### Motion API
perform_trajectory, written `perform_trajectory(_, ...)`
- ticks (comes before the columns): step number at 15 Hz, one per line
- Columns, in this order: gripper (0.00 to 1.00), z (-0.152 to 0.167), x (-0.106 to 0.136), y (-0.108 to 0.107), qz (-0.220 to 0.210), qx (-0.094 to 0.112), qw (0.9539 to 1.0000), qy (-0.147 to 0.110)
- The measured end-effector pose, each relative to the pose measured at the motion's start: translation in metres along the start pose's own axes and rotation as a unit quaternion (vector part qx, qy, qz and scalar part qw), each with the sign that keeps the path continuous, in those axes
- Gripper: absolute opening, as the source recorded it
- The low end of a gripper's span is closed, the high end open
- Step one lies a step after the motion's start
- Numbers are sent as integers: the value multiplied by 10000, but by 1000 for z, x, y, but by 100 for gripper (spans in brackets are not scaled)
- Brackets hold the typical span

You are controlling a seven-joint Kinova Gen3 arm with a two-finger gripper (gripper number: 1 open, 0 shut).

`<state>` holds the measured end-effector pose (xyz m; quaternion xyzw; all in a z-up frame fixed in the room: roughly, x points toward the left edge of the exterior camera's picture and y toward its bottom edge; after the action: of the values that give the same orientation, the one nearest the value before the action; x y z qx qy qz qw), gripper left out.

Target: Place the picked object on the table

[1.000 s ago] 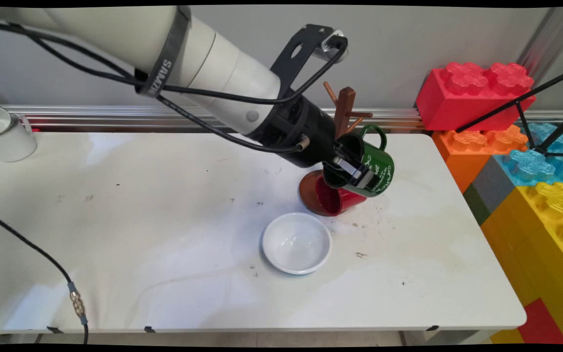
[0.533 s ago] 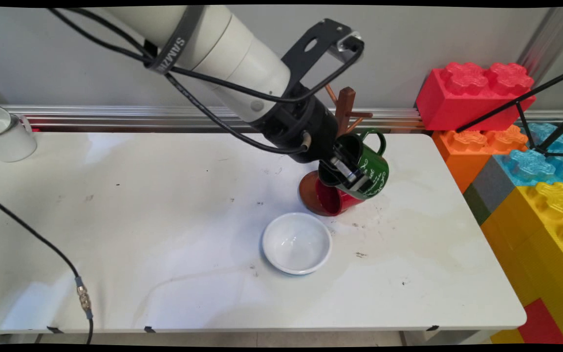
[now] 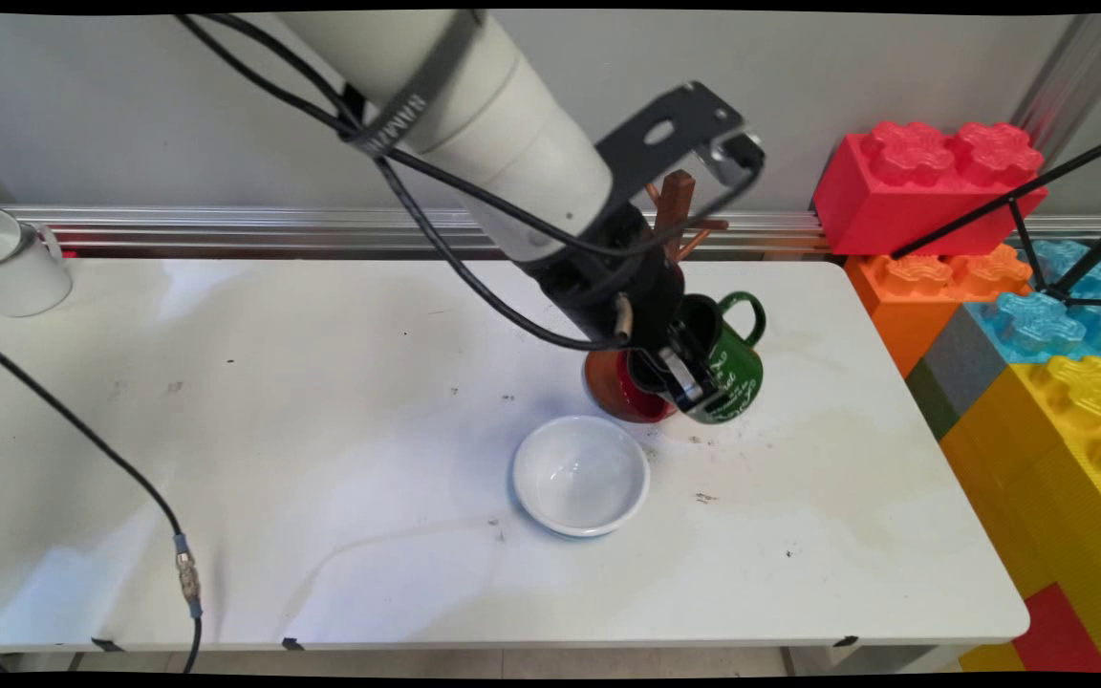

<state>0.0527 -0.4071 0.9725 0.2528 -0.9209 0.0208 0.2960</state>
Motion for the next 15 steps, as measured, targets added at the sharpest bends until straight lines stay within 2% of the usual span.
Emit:
perform_trajectory(6,0,29,15,8,356,61,9985,-399)
perform_trajectory(15,0,84,19,15,735,68,9925,-972)
